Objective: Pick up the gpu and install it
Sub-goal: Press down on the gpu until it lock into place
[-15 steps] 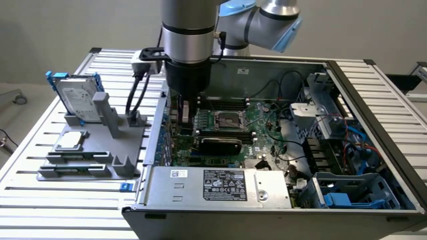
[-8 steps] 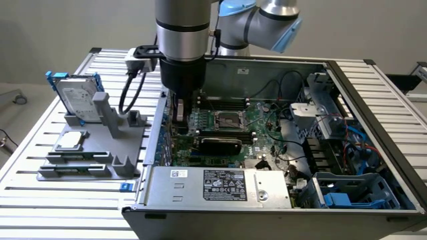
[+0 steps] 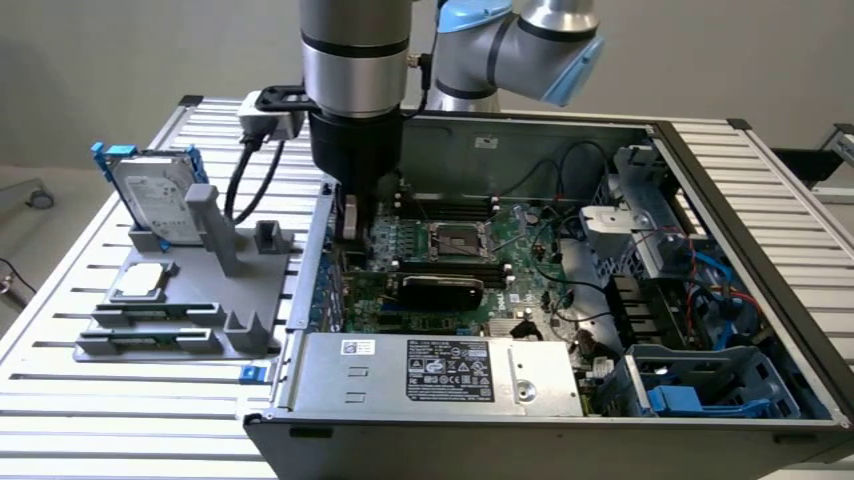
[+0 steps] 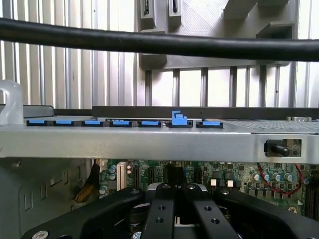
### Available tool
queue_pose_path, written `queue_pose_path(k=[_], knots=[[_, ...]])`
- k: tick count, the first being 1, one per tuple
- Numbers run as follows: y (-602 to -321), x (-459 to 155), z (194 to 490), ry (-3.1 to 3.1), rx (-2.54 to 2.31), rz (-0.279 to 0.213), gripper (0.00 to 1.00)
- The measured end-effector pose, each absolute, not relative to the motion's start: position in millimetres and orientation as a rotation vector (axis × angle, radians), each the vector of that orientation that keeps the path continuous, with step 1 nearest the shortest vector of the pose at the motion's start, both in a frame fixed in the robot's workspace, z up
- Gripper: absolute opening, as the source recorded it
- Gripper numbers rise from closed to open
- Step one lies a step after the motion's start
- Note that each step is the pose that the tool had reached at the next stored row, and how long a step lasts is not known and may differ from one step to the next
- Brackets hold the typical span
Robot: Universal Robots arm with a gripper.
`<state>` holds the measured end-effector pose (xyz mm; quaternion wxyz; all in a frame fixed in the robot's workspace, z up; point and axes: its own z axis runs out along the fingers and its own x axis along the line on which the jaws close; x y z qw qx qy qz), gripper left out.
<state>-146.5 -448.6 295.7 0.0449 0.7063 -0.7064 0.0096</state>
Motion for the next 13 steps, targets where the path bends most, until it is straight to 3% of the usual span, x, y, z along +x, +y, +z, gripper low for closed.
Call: queue_pose_path(k=[13], knots=[[-453.0,-148.9,303.1,-2.157,2.154,0.029,0.11]])
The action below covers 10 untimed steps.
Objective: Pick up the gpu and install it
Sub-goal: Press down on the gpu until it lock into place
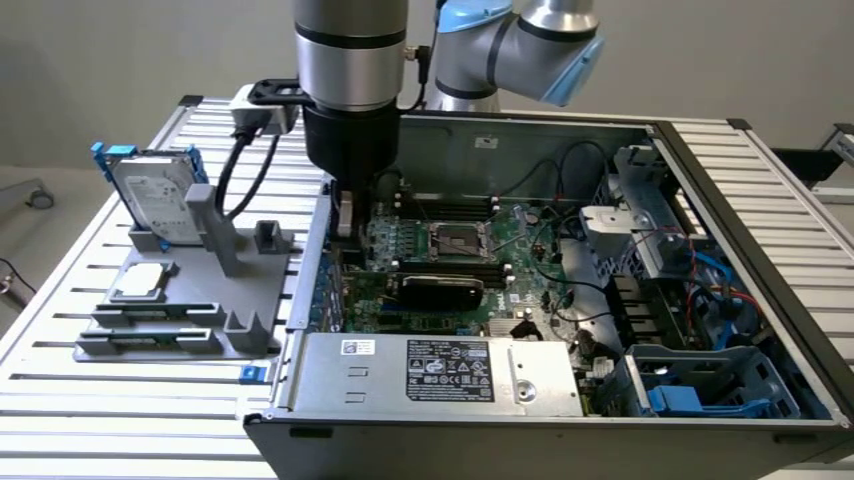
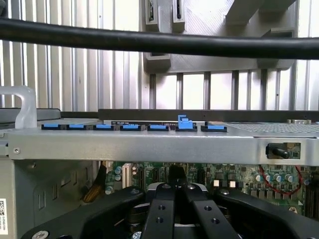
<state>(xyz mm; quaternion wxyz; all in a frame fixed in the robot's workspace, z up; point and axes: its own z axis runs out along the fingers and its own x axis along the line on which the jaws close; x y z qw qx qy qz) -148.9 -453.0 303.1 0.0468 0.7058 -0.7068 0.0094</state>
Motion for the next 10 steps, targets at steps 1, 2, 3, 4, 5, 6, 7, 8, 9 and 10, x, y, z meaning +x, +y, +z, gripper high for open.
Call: queue_pose_path(k=[1,2,3,4,5,6,7,8,9,10], knots=[[-453.0,-149.1,303.1,-2.157,2.153,0.029,0.11],[-453.0,-149.4,303.0,-2.157,2.153,0.028,0.11],[-453.1,-149.6,303.0,-2.158,2.152,0.028,0.11],[-453.1,-149.8,303.1,-2.158,2.152,0.028,0.11],[-453.0,-150.0,303.0,-2.159,2.151,0.028,0.11],[-453.1,-150.2,303.0,-2.160,2.150,0.028,0.11],[-453.1,-150.4,303.0,-2.161,2.149,0.028,0.11],[-453.1,-150.6,303.1,-2.161,2.148,0.027,0.11],[-453.1,-150.8,303.0,-2.163,2.146,0.027,0.11],[-453.1,-151.0,303.1,-2.163,2.145,0.026,0.11]])
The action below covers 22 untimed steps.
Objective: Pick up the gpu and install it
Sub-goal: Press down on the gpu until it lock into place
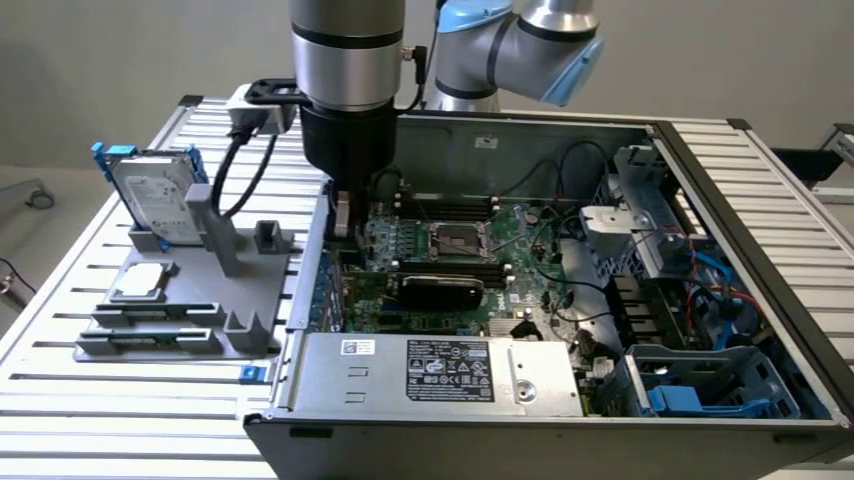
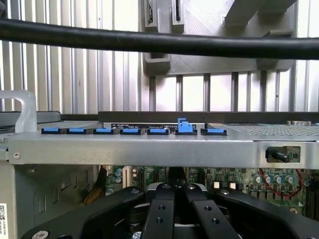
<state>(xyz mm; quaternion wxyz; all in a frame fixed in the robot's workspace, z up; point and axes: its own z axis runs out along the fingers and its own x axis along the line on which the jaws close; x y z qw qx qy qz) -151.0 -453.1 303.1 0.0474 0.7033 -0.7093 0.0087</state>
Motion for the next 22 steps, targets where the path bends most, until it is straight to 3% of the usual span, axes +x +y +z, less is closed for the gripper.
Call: queue_pose_path(k=[22], knots=[[-451.9,-152.3,302.6,-2.173,2.134,0.016,0.11]])
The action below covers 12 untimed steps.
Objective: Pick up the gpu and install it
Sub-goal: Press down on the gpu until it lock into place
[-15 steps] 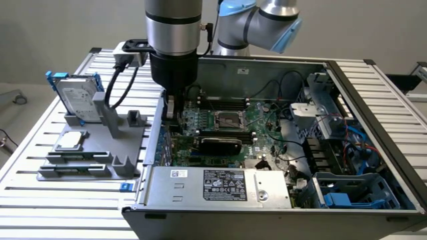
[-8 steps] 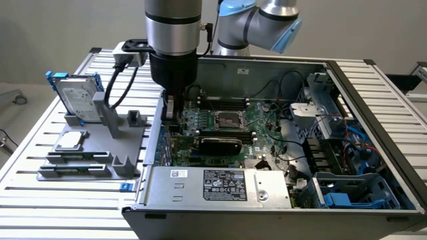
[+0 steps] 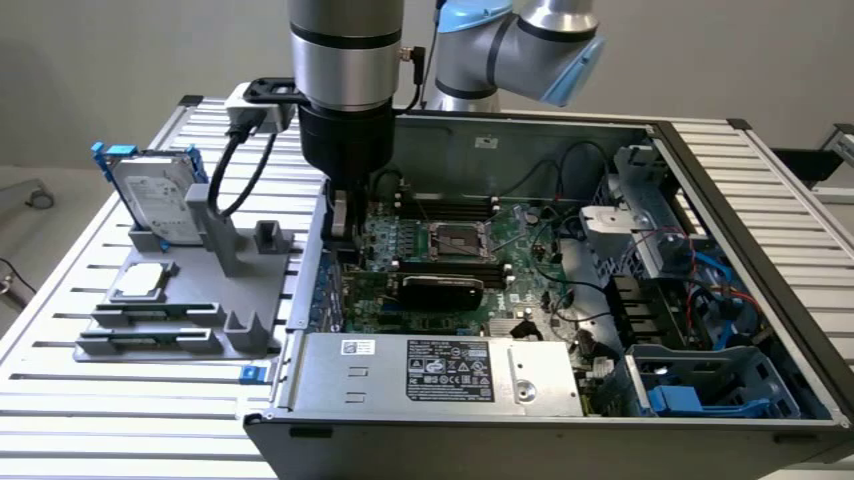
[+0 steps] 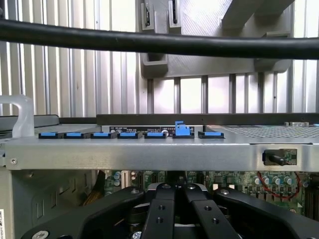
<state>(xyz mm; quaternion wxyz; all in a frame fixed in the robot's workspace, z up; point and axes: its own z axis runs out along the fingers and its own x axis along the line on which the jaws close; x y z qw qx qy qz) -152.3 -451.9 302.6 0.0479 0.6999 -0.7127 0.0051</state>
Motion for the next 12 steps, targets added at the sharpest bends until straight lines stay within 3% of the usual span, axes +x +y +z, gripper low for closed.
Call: queue_pose_path(k=[12], knots=[[-451.0,-152.2,302.5,-2.171,2.127,0.002,0.11]])
